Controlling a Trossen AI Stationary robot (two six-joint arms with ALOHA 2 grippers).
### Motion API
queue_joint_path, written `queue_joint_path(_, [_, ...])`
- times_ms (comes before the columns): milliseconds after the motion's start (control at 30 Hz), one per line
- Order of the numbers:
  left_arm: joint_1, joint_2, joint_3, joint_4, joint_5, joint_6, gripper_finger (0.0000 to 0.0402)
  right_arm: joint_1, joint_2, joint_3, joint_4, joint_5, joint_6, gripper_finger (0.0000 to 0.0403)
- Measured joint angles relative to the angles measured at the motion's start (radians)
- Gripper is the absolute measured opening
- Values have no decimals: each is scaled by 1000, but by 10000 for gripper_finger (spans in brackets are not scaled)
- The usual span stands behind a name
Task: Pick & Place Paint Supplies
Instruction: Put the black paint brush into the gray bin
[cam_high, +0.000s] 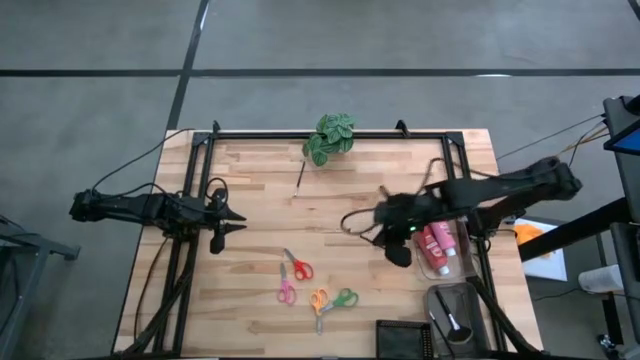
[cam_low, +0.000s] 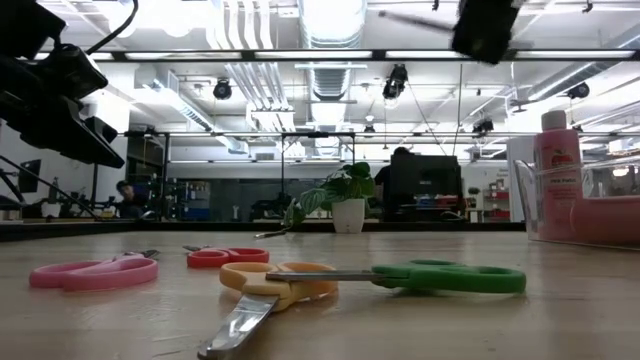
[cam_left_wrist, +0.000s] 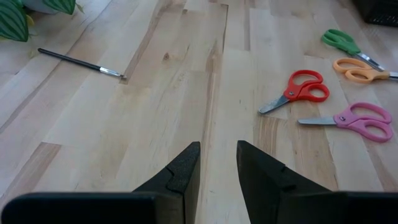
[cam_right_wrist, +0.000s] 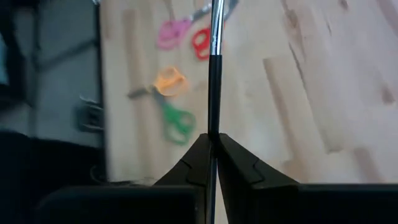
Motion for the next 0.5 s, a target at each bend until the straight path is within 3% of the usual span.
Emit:
queue_joint_path(200, [0, 0, 0, 0, 0, 0, 106, 90, -136, -2, -77, 4, 313, 15])
queue_joint_path(500, [0, 0, 0, 0, 0, 0, 106, 405, -193, -16, -165, 122, 775, 15])
